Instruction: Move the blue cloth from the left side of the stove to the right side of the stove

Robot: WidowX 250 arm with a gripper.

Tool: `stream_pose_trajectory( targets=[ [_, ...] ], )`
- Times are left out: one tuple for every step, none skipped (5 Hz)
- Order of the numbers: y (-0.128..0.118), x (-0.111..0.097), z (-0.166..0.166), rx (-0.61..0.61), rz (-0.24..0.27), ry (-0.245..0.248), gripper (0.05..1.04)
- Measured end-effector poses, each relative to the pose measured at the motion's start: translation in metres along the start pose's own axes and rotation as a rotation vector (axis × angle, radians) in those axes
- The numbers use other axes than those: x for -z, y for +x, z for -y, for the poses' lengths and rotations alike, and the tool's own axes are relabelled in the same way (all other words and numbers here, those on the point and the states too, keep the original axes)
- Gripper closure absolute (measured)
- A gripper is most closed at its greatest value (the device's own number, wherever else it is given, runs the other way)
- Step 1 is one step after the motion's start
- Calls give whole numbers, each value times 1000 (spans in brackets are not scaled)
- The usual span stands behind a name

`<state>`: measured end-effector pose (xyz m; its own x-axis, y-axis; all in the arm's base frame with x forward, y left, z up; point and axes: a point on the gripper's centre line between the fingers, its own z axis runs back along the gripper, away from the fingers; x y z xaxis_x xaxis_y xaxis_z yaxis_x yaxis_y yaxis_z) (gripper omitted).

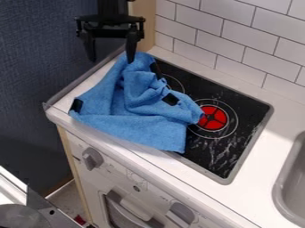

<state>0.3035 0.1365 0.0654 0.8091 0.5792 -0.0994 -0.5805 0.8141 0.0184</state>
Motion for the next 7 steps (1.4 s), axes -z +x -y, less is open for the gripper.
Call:
stream_pose_trajectory(
  targets=[
    [-3,11,1,-6,-35,3,83],
    [-10,16,19,-37,-55,-32,83],
    [-22,24,33,-112,-68,-46,83],
    [-10,15,69,-74,9,-6,83],
    [3,15,98,-57,33,11,83],
    [17,27,117,-70,32,-17,83],
    [17,40,119,-85,-15,-2,83]
  ],
)
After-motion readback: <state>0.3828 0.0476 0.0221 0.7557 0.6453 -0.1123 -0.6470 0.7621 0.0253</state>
